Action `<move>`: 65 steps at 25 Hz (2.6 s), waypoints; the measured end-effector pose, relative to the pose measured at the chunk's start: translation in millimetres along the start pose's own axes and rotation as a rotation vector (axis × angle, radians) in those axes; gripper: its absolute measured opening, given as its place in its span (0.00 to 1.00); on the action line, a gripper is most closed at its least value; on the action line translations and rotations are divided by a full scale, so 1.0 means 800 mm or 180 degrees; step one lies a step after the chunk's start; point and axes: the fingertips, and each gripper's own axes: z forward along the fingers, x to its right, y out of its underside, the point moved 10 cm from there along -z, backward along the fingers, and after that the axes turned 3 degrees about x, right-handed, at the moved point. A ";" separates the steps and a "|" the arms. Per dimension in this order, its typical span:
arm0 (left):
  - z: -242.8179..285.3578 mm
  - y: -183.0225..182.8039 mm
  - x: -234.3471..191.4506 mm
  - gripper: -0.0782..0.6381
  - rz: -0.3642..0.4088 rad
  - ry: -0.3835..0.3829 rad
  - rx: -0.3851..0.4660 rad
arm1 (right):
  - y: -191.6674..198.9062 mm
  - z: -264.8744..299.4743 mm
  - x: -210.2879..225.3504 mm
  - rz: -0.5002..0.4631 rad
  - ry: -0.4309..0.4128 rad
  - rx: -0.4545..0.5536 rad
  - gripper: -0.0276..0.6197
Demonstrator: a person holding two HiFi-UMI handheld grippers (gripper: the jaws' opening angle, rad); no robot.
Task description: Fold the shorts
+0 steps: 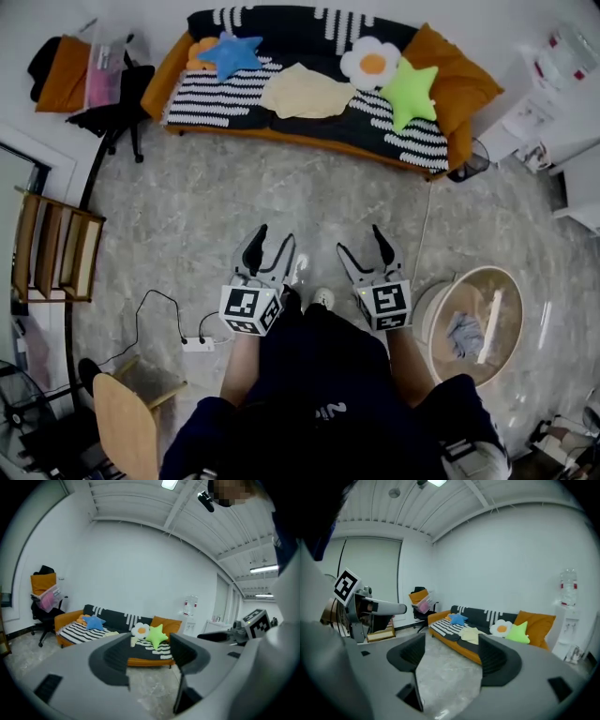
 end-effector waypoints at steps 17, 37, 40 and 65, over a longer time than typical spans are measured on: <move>0.088 -0.020 -0.109 0.63 0.0161 0.0503 -0.0236 | -0.031 0.110 0.006 0.0081 0.0243 -0.0168 0.71; 0.230 -0.086 -0.292 0.62 0.0118 0.1076 -0.0295 | -0.075 0.295 -0.018 0.0321 0.0676 -0.0308 0.65; 0.237 -0.086 -0.302 0.62 0.0088 0.1037 -0.0338 | -0.073 0.308 -0.016 0.0322 0.0634 -0.0376 0.64; 0.512 -0.084 -0.375 0.60 -0.0277 -0.0284 -0.0912 | -0.079 0.599 0.251 0.0635 -0.0148 -0.0836 0.58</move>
